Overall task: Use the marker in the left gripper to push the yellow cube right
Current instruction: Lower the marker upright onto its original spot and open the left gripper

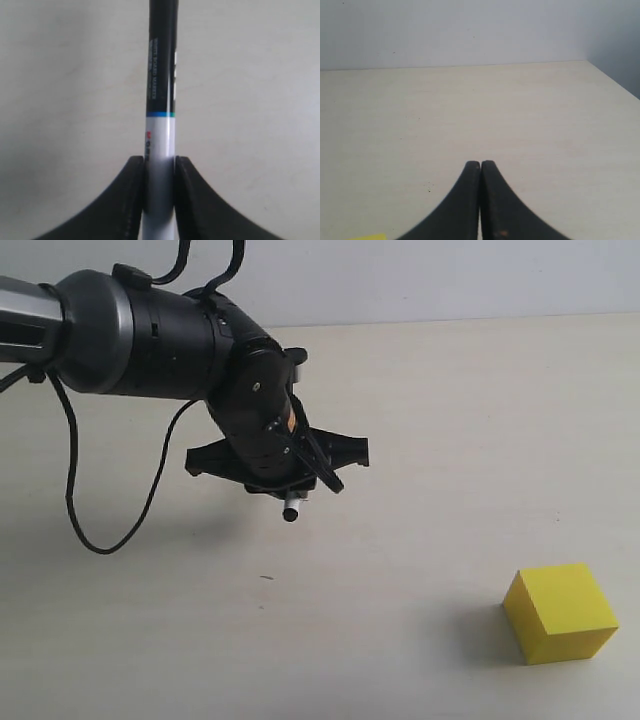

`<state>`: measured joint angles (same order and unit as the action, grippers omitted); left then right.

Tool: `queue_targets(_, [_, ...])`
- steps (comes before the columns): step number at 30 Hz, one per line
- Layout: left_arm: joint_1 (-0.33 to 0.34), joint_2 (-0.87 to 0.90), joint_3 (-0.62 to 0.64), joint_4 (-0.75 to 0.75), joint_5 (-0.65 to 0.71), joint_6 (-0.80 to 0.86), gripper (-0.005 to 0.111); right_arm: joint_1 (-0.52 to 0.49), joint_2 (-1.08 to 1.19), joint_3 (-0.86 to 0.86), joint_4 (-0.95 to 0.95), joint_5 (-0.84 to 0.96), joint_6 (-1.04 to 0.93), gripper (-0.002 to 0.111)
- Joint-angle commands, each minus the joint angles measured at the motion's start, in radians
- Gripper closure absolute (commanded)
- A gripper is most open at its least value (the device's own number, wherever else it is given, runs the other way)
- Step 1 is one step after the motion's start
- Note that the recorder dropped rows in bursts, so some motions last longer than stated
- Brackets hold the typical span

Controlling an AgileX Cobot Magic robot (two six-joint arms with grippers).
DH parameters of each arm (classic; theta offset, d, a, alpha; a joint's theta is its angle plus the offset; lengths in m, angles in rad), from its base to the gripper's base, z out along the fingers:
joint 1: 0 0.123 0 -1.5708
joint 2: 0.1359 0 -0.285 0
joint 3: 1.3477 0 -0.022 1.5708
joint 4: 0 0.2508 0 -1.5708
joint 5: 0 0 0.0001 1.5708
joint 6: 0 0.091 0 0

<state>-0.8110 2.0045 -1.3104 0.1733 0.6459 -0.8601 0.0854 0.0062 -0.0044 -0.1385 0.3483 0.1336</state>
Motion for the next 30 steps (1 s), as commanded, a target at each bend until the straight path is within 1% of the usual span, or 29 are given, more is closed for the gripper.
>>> queue_targets(1, [0.002, 0.025, -0.005, 0.004, -0.014, -0.015, 0.087, -0.004, -0.006, 0.004, 0.002, -0.011, 0.003, 0.108])
queue_targets(8, [0.002, 0.066, -0.005, -0.001, -0.031, -0.03, 0.086, -0.004, -0.006, 0.004, 0.002, -0.011, 0.003, 0.108])
queue_targets(14, [0.002, 0.066, -0.005, -0.008, -0.036, -0.041, 0.086, -0.004, -0.006, 0.004, 0.002, -0.011, 0.003, 0.108])
queue_targets(21, [0.002, 0.066, -0.005, -0.054, -0.03, -0.041, 0.086, -0.004, -0.006, 0.004, 0.002, -0.011, 0.003, 0.108])
queue_targets(30, [0.002, 0.066, -0.005, -0.058, -0.028, -0.041, 0.086, -0.004, -0.006, 0.004, 0.002, -0.011, 0.003, 0.108])
